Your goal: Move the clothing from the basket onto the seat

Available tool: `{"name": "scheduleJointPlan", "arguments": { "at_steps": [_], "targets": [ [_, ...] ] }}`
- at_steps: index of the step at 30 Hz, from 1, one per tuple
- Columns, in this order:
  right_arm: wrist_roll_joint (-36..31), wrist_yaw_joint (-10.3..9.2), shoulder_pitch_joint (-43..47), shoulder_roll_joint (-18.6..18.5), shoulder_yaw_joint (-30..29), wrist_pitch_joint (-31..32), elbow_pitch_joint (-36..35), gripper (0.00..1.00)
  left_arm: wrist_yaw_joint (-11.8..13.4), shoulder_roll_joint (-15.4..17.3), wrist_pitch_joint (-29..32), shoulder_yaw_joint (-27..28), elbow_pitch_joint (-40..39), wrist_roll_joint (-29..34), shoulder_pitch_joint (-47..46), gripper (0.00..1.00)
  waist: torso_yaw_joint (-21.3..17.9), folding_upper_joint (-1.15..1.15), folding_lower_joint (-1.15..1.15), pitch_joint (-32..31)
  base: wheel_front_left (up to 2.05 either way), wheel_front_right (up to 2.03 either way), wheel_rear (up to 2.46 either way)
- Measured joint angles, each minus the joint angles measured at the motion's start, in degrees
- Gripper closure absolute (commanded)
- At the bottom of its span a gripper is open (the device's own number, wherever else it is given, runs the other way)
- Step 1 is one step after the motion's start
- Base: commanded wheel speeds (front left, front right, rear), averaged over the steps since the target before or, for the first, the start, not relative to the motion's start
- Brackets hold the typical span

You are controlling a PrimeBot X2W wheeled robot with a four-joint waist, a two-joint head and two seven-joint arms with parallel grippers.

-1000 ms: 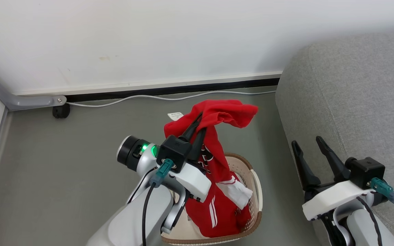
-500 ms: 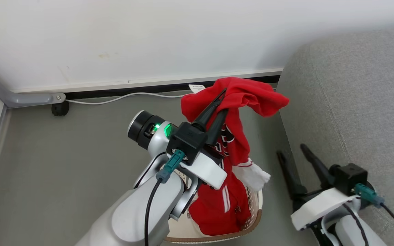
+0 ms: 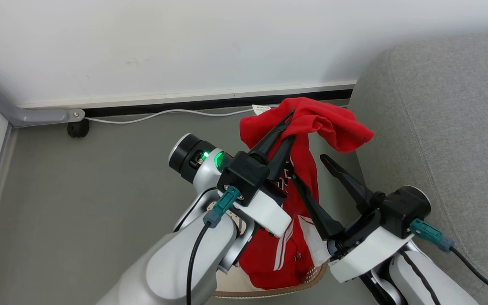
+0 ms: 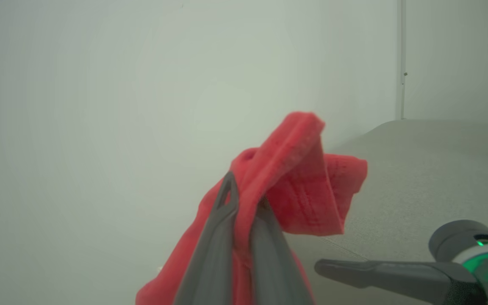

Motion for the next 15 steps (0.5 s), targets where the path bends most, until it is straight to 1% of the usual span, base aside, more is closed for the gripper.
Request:
{"name": "scheduleJointPlan", "arguments": {
  "at_steps": [3, 6, 10, 15],
  "targets": [
    [-0.6, 0.00, -0.3, 0.0, 0.7, 0.0, -0.3, 0.00, -0.2, -0.2, 0.0, -0.3, 0.2, -0.3, 0.0, 1.00, 0.4, 0.00, 0.00, 0.0, 0.00, 0.00, 0.00],
    [-1.4, 0.00, -0.5, 0.0, 1.8, 0.0, 1.3, 0.00, -0.5, -0.6, 0.0, -0.7, 0.3, -0.3, 0.0, 1.00, 0.9, 0.00, 0.00, 0.0, 0.00, 0.00, 0.00],
    [-2.3, 0.01, -1.3, 0.7, 3.3, 0.0, 7.7, 0.00, -0.5, -0.9, 0.0, -1.2, 0.4, -0.3, 0.0, 1.00, 1.4, 0.00, 0.00, -0.3, 0.00, 0.00, 0.00],
    [-2.3, 0.01, -4.0, 2.9, 4.7, 0.0, 14.9, 0.00, -0.6, -1.1, 0.0, -2.0, 0.4, -0.5, 0.0, 1.00, 2.0, 0.00, 0.00, -0.7, 0.00, 0.00, 0.00]
  ]
}}
